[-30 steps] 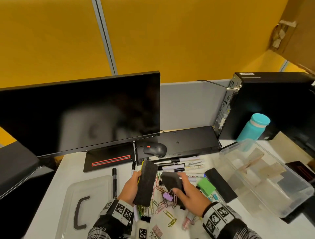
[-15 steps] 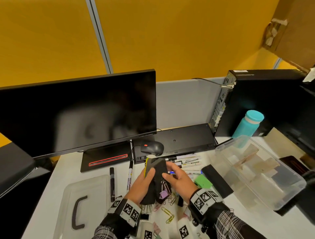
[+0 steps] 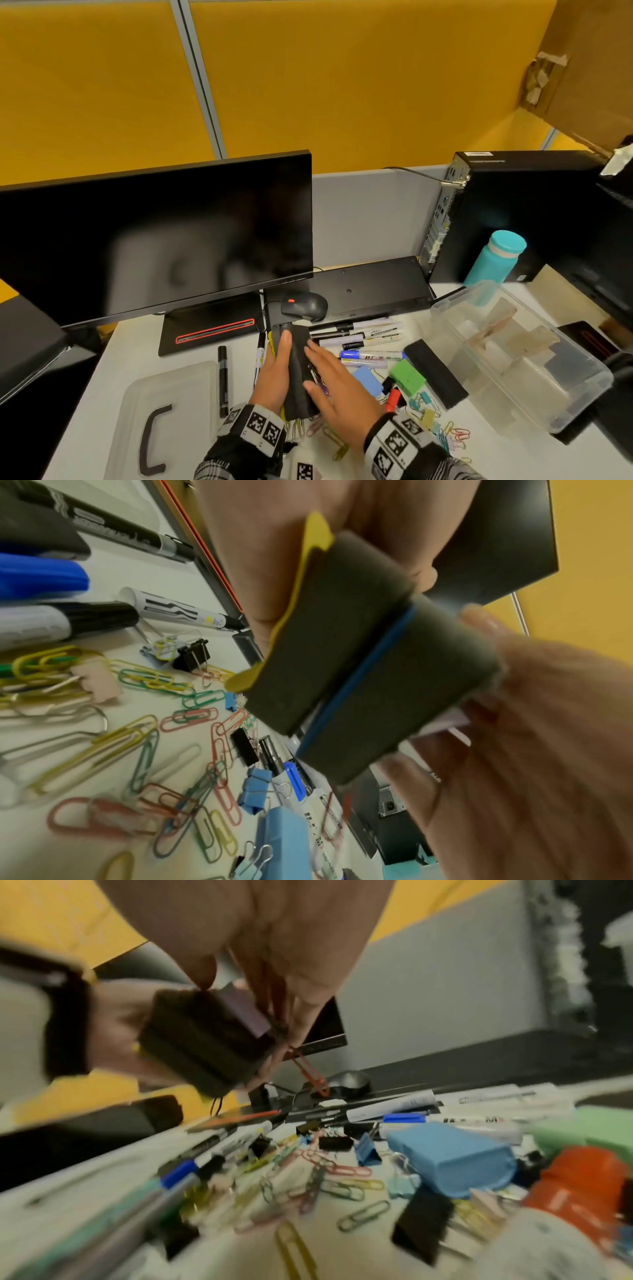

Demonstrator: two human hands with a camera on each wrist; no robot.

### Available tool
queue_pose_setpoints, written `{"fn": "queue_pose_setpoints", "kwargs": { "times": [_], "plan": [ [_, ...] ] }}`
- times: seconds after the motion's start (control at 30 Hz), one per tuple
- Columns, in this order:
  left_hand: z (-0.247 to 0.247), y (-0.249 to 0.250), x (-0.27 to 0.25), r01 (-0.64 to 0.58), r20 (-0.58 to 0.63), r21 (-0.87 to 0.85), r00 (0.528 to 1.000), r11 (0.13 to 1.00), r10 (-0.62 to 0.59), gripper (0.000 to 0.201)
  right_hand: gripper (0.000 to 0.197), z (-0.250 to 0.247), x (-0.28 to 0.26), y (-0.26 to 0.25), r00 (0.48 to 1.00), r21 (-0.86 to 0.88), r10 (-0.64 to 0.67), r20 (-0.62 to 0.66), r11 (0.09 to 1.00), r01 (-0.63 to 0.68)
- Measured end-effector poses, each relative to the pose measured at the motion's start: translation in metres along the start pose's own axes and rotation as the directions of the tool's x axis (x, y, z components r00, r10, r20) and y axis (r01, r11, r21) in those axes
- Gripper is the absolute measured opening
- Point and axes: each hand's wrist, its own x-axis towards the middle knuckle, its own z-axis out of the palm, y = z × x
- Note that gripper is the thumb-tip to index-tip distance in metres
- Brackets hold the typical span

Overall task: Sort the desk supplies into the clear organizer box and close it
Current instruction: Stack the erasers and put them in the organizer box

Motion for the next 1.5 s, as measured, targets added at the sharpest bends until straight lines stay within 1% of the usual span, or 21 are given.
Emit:
{"fn": "queue_pose_setpoints", "kwargs": {
  "times": [0.1, 0.17, 0.27, 0.33, 0.4, 0.47, 0.57, 0.63, 0.7, 0.77, 0.8, 0.87, 0.97, 1.03, 1.1, 1.17, 1.23, 1.33, 1.4, 1.47, 1.5],
  "plan": [
    [0.0, -0.002, 0.003, -0.025, -0.041, 0.01, 0.999, 1.0, 0.025, 0.072, 0.076, 0.0, -0.011, 0.004, 0.992, -0.127, -0.002, 0.125, 0.992, 0.018],
    [-0.002, -0.005, 0.006, -0.002, -0.034, 0.022, 0.999, 1.0, 0.003, 0.08, 0.082, -0.005, -0.02, 0.009, 0.981, -0.192, 0.011, 0.191, 0.981, 0.026],
    [-0.003, -0.009, 0.006, 0.025, 0.005, 0.018, 1.0, 1.0, -0.025, 0.067, 0.067, -0.015, -0.026, 0.017, 0.987, -0.312, -0.031, 0.16, 0.947, 0.08],
    [0.0, -0.009, 0.004, 0.052, 0.027, -0.012, 0.998, 0.999, -0.052, 0.061, 0.047, -0.019, -0.024, 0.016, 0.995, -0.278, -0.047, 0.088, 0.958, 0.07],
    [0.005, -0.008, 0.002, 0.076, 0.03, -0.056, 0.997, 0.996, -0.074, 0.052, 0.046, -0.016, -0.018, 0.011, 0.998, -0.21, -0.047, 0.036, 0.976, 0.053],
    [0.009, -0.008, 0.002, 0.097, 0.032, -0.074, 0.995, 0.993, -0.095, 0.049, 0.047, -0.013, -0.014, 0.006, 0.999, -0.143, -0.025, 0.031, 0.989, 0.029],
    [0.01, -0.008, 0.004, 0.104, 0.034, -0.065, 0.994, 0.992, -0.102, 0.055, 0.042, -0.009, -0.016, 0.008, 1.0, -0.149, -0.008, 0.017, 0.989, 0.01],
    [0.009, -0.006, 0.003, 0.112, 0.011, -0.095, 0.994, 0.989, -0.111, 0.069, 0.037, -0.009, -0.02, 0.016, 0.999, -0.206, -0.013, 0.045, 0.978, 0.022],
    [0.007, -0.009, 0.006, 0.132, 0.012, -0.116, 0.991, 0.984, -0.131, 0.09, 0.032, -0.009, -0.025, 0.025, 0.994, -0.275, -0.015, 0.112, 0.96, 0.046],
    [0.008, -0.01, 0.007, 0.127, 0.02, -0.129, 0.992, 0.983, -0.126, 0.095, 0.03, -0.01, -0.029, 0.032, 0.989, -0.316, -0.043, 0.14, 0.945, 0.086],
    [0.01, -0.009, 0.007, 0.115, 0.024, -0.13, 0.993, 0.985, -0.113, 0.091, 0.03, -0.012, -0.031, 0.033, 0.992, -0.302, -0.045, 0.116, 0.95, 0.078],
    [0.014, -0.01, 0.004, 0.126, 0.039, -0.119, 0.992, 0.985, -0.122, 0.086, 0.029, -0.015, -0.029, 0.035, 1.0, -0.207, -0.019, 0.003, 0.978, 0.02],
    [0.026, -0.014, 0.0, 0.124, 0.066, -0.064, 0.991, 0.99, -0.12, 0.094, 0.023, -0.017, -0.02, 0.03, 0.985, -0.026, 0.045, -0.165, 0.998, -0.05],
    [0.031, -0.014, -0.001, 0.116, 0.072, -0.056, 0.991, 0.992, -0.112, 0.097, 0.014, -0.02, -0.013, 0.029, 0.972, 0.085, 0.104, -0.209, 0.992, -0.088],
    [0.033, -0.015, 0.0, 0.116, 0.07, -0.046, 0.991, 0.992, -0.113, 0.098, 0.007, -0.025, -0.008, 0.032, 0.975, 0.186, 0.166, -0.149, 0.973, -0.137],
    [0.031, -0.016, 0.001, 0.124, 0.08, -0.021, 0.989, 0.992, -0.122, 0.102, 0.002, -0.032, -0.006, 0.035, 0.982, 0.255, 0.186, -0.023, 0.951, -0.175],
    [0.03, -0.018, 0.001, 0.142, 0.087, -0.015, 0.986, 0.99, -0.14, 0.103, 0.01, -0.038, -0.005, 0.038, 0.978, 0.257, 0.189, 0.092, 0.944, -0.206],
    [0.032, -0.017, 0.002, 0.121, 0.053, -0.044, 0.992, 0.992, -0.119, 0.095, 0.014, -0.038, -0.007, 0.043, 0.964, 0.126, 0.207, 0.166, 0.965, -0.228],
    [0.031, -0.015, 0.005, 0.092, 0.006, -0.053, 0.996, 0.994, -0.092, 0.082, 0.004, -0.033, -0.012, 0.047, 0.963, -0.089, 0.204, 0.175, 0.978, -0.191],
    [0.029, -0.013, 0.007, 0.059, -0.036, -0.06, 0.997, 0.996, -0.061, 0.061, 0.013, -0.027, -0.016, 0.052, 0.962, -0.356, 0.189, 0.197, 0.928, -0.11],
    [0.028, -0.011, 0.007, 0.048, -0.037, -0.053, 0.998, 0.997, -0.05, 0.054, 0.02, -0.027, -0.018, 0.056, 0.964, -0.431, 0.189, 0.19, 0.898, -0.091]
  ]
}}
